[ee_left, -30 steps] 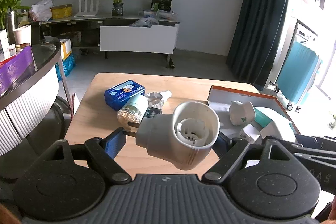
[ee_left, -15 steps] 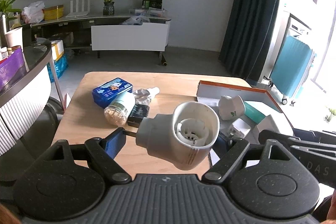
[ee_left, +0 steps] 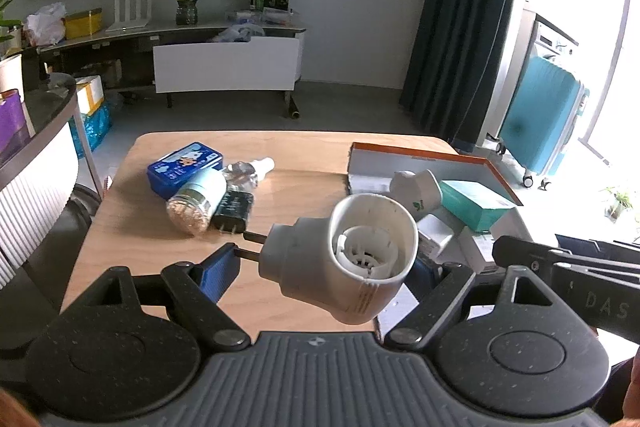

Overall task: Organize rigid objects
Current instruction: 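Carry the diffuser and the white USB charger over the tray with both grippers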

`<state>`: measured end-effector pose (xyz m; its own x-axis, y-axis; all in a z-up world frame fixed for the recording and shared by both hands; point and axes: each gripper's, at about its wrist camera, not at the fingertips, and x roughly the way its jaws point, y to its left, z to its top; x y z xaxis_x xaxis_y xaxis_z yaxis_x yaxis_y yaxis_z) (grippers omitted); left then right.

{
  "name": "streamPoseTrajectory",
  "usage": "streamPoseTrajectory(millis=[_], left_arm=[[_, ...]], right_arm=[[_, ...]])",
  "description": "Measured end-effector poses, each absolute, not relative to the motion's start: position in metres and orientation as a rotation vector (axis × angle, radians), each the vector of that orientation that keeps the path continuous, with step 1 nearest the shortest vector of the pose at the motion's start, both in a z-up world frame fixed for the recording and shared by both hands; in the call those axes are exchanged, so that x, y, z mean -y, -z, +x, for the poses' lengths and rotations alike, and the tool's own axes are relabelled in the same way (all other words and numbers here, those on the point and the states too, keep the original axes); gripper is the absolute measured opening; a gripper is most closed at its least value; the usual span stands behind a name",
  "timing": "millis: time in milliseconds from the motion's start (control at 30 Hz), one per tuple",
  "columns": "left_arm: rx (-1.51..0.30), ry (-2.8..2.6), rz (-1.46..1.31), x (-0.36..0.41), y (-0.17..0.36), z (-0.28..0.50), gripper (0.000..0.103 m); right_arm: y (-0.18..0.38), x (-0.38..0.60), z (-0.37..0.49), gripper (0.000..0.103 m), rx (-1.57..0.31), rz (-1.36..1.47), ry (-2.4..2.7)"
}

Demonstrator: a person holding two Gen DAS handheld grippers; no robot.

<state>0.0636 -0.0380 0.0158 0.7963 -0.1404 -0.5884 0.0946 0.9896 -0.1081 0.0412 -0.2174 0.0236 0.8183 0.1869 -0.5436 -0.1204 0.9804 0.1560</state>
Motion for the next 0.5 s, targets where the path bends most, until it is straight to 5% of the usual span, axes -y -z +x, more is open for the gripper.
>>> streamPoseTrajectory(millis=[500], left_arm=[[-0.644, 0.201, -0.050, 0.064, -0.015, 0.069, 0.086]], right_arm=[[-0.023, 0.251, 0.037, 0.050, -0.580, 0.147, -0.085]])
